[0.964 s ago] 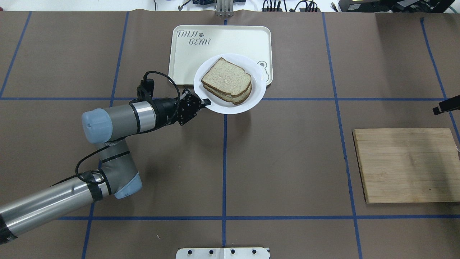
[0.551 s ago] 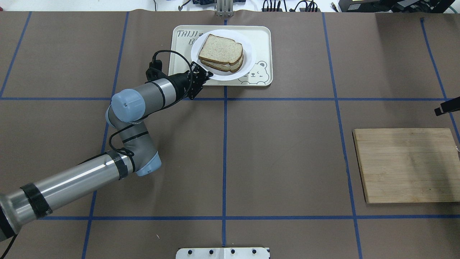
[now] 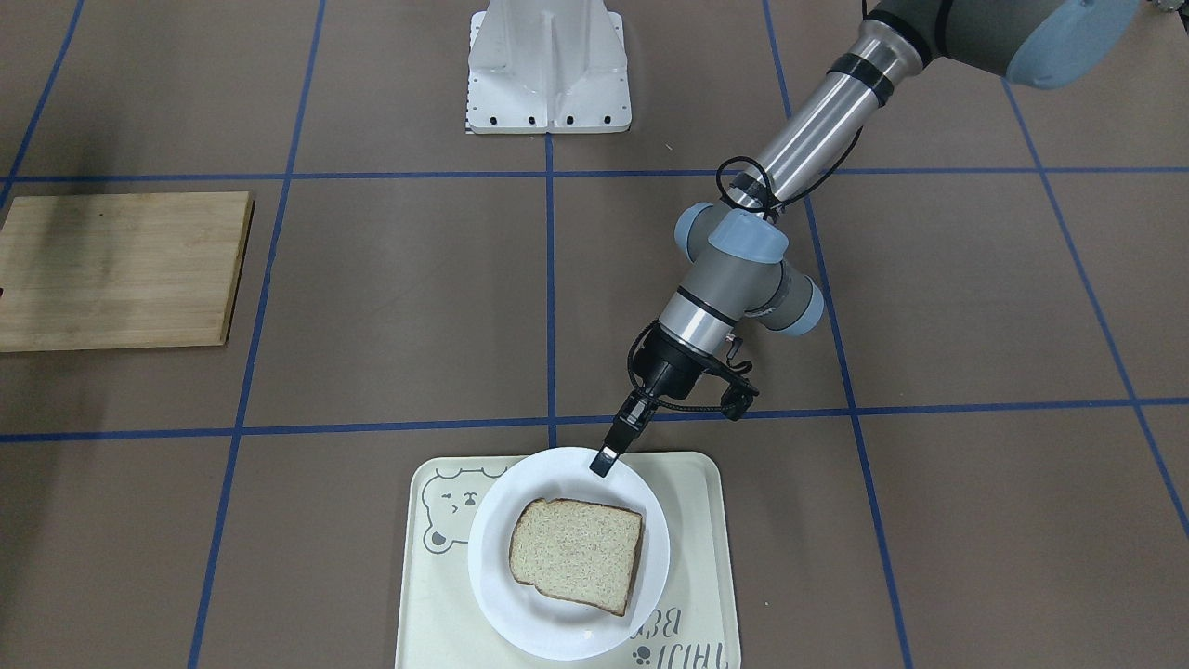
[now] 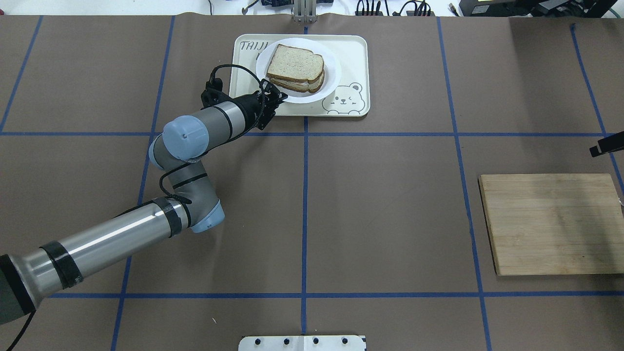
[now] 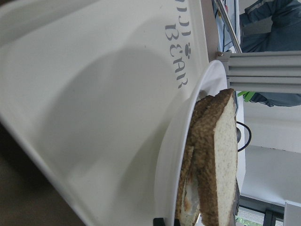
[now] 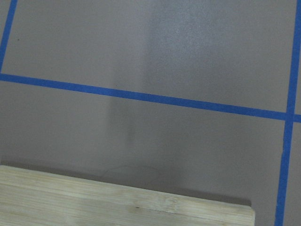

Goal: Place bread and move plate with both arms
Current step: 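Lift the plate with the left gripper and carry it onto the bear tray, then open the left gripper and withdraw the left arm from the tray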

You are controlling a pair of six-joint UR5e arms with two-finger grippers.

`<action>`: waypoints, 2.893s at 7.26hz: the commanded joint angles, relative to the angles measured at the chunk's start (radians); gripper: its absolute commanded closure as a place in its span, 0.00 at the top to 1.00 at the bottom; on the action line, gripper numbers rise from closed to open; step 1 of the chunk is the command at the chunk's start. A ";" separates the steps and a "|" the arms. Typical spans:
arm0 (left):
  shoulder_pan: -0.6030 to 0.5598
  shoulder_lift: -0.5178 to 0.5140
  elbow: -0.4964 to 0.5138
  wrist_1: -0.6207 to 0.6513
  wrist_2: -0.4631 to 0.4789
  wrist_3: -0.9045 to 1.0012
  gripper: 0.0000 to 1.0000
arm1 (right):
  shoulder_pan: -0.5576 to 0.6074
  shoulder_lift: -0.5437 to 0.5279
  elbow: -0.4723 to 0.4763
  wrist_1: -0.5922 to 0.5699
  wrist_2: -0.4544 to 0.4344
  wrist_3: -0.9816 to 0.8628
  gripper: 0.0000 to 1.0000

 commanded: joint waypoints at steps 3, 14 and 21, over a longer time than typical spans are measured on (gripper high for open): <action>0.000 -0.011 0.021 0.000 0.002 0.001 0.16 | 0.002 -0.002 0.004 -0.002 0.001 0.005 1.00; -0.093 0.541 -0.553 -0.007 -0.264 0.390 0.97 | 0.060 0.073 0.021 -0.063 -0.001 0.005 1.00; -0.671 0.742 -0.802 0.801 -0.716 1.659 0.97 | 0.059 0.046 0.084 -0.074 -0.042 0.002 1.00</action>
